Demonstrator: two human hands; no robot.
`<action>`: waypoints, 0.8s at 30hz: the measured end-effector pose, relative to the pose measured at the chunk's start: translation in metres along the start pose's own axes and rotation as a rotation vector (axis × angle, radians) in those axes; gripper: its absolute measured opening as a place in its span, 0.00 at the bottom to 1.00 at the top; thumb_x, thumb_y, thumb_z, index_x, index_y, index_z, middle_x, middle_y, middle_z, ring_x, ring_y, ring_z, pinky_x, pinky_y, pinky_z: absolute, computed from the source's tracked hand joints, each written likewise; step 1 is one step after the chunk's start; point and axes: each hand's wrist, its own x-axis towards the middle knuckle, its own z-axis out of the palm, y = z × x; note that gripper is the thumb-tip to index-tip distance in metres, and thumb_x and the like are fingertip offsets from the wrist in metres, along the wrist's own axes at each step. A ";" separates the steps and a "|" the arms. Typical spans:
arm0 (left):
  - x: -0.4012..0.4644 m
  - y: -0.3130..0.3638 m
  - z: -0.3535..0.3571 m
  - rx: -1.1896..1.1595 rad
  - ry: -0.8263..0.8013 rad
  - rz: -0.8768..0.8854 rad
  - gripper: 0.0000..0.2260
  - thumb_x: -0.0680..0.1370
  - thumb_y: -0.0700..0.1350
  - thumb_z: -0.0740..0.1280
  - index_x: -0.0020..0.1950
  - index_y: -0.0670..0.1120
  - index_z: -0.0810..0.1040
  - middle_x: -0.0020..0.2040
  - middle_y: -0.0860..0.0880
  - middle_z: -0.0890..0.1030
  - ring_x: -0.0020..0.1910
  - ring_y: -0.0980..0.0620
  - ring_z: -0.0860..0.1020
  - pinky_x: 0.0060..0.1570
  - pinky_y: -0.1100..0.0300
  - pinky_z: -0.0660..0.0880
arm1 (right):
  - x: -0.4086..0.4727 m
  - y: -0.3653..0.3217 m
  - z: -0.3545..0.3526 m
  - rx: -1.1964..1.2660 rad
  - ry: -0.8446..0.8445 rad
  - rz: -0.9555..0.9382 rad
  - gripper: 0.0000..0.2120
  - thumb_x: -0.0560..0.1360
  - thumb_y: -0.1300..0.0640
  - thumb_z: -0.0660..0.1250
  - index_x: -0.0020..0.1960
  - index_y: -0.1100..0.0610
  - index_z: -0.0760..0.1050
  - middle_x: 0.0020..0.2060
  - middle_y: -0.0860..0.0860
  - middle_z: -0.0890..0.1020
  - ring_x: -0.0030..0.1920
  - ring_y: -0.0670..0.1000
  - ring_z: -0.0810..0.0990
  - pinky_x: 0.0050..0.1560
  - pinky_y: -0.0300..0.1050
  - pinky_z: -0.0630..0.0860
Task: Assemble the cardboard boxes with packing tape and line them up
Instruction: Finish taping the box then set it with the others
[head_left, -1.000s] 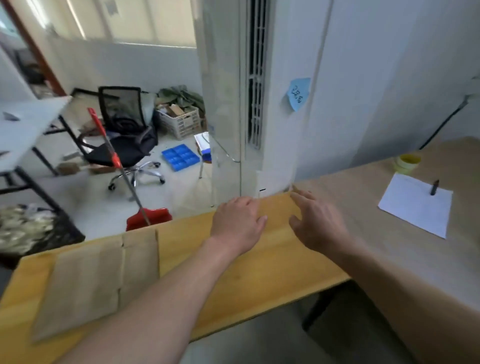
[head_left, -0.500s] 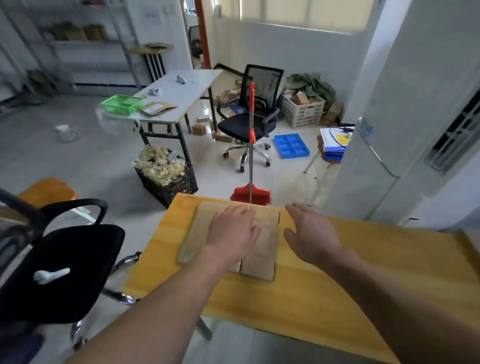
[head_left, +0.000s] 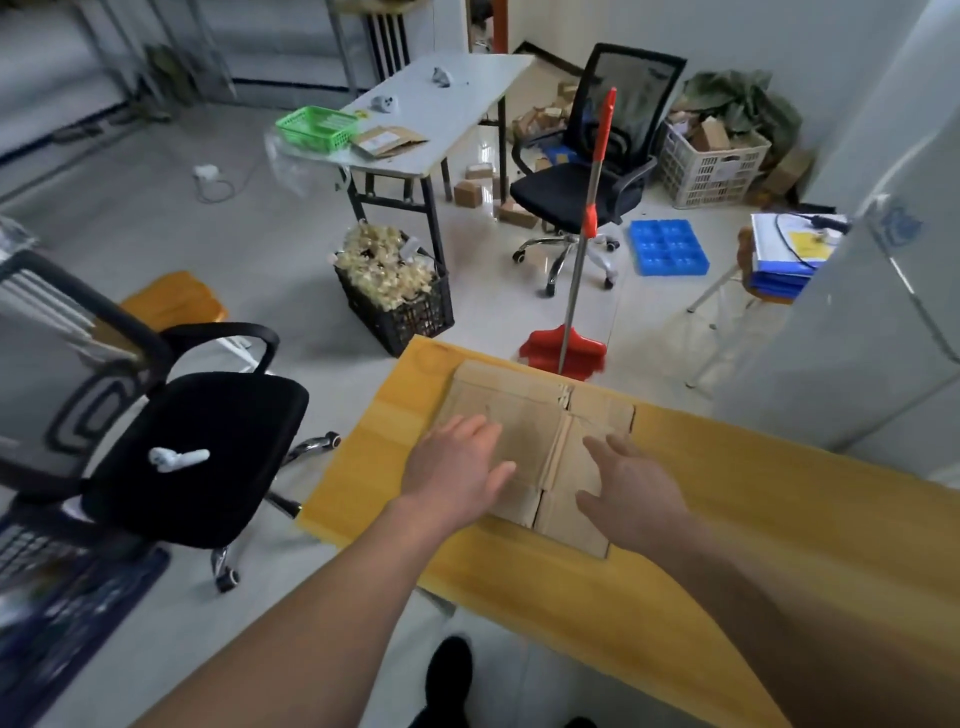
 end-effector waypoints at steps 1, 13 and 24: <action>0.005 -0.004 0.005 -0.002 -0.015 0.014 0.24 0.81 0.59 0.58 0.74 0.49 0.66 0.74 0.51 0.67 0.73 0.50 0.64 0.68 0.51 0.67 | 0.004 0.001 0.006 0.007 -0.015 0.016 0.31 0.76 0.47 0.64 0.76 0.50 0.57 0.71 0.53 0.67 0.66 0.55 0.72 0.57 0.49 0.76; 0.066 -0.082 0.079 0.070 -0.427 0.055 0.55 0.66 0.66 0.74 0.78 0.60 0.37 0.76 0.50 0.26 0.75 0.37 0.31 0.71 0.29 0.50 | 0.034 -0.007 0.093 0.028 -0.171 0.291 0.61 0.62 0.37 0.77 0.75 0.37 0.32 0.76 0.52 0.30 0.76 0.65 0.53 0.61 0.60 0.76; 0.070 -0.124 0.098 -0.048 -0.363 0.101 0.45 0.71 0.62 0.73 0.80 0.56 0.50 0.80 0.49 0.40 0.77 0.36 0.49 0.75 0.45 0.59 | 0.022 -0.018 0.113 0.162 -0.087 0.357 0.43 0.71 0.37 0.67 0.78 0.42 0.49 0.78 0.49 0.49 0.71 0.59 0.61 0.68 0.55 0.69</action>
